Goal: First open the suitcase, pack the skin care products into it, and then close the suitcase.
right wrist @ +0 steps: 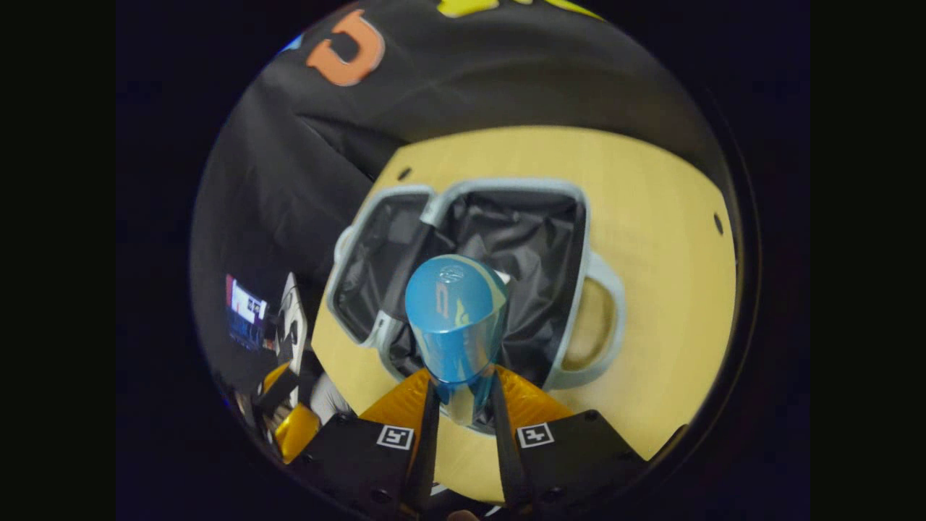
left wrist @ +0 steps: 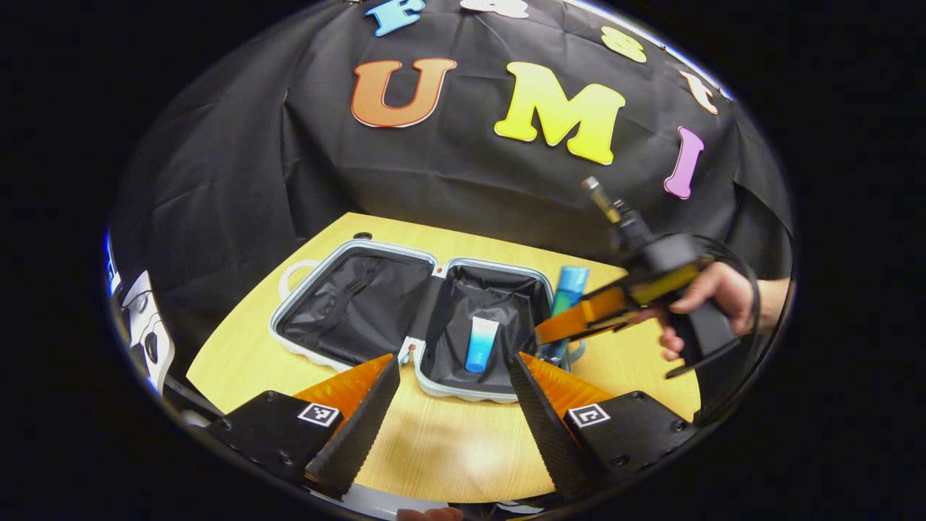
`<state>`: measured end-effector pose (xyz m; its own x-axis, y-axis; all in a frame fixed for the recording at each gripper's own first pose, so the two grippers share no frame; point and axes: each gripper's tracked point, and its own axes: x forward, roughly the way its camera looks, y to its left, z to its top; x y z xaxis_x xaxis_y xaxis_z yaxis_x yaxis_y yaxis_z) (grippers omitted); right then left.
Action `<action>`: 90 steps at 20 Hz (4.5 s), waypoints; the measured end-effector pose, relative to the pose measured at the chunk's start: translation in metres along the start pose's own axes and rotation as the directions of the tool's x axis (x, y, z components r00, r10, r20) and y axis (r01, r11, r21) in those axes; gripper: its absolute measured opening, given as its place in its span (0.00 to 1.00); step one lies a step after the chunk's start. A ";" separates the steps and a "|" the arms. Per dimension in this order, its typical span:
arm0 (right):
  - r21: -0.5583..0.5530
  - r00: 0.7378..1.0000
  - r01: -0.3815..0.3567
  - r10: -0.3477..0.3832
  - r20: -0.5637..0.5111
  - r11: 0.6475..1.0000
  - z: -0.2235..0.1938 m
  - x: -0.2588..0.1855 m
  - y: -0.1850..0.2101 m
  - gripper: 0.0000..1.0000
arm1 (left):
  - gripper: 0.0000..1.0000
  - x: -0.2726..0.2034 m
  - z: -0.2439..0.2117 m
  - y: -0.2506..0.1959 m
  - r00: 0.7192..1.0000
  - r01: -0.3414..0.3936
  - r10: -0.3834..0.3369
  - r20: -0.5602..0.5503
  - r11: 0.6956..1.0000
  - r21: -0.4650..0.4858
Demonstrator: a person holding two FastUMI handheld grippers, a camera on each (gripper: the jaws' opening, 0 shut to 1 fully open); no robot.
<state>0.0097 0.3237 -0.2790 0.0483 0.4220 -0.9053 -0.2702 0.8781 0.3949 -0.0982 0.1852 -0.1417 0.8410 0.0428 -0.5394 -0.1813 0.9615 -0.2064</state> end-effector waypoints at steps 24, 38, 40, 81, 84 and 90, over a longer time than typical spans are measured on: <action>0.255 0.976 0.217 -0.204 -0.078 0.942 0.003 0.051 -0.025 0.62 | 0.99 -0.008 -0.002 0.044 0.997 0.074 -0.071 0.044 0.995 -0.070; -0.426 0.705 0.467 -0.036 0.709 0.775 -0.051 -0.200 -0.037 0.72 | 0.99 0.131 0.059 0.267 0.997 0.030 -0.030 0.077 1.000 0.004; -0.390 0.695 0.460 -0.050 0.717 0.798 -0.059 -0.214 -0.040 0.66 | 0.99 0.168 0.055 0.305 1.000 -0.016 0.016 0.023 1.000 -0.025; 0.288 0.363 0.367 -0.421 0.831 0.885 -0.116 -0.358 -0.216 0.69 | 0.04 0.103 0.169 -0.095 0.962 0.042 -0.074 0.264 0.991 0.125; 0.308 0.353 0.402 -0.457 0.816 0.862 -0.126 -0.368 -0.231 0.69 | 0.04 0.134 0.116 -0.161 0.969 0.152 -0.171 0.177 0.981 0.117; 0.308 0.396 0.458 -0.501 0.769 0.834 -0.146 -0.357 -0.254 0.69 | 0.04 0.199 0.024 -0.211 0.983 0.155 -0.173 0.068 0.965 0.213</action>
<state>-0.0799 -0.0829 -0.0786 0.8942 -0.0996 -0.4364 0.0926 0.9950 -0.0373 0.1197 -0.0024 -0.1862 0.8925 -0.1057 -0.4386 0.0641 0.9920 -0.1085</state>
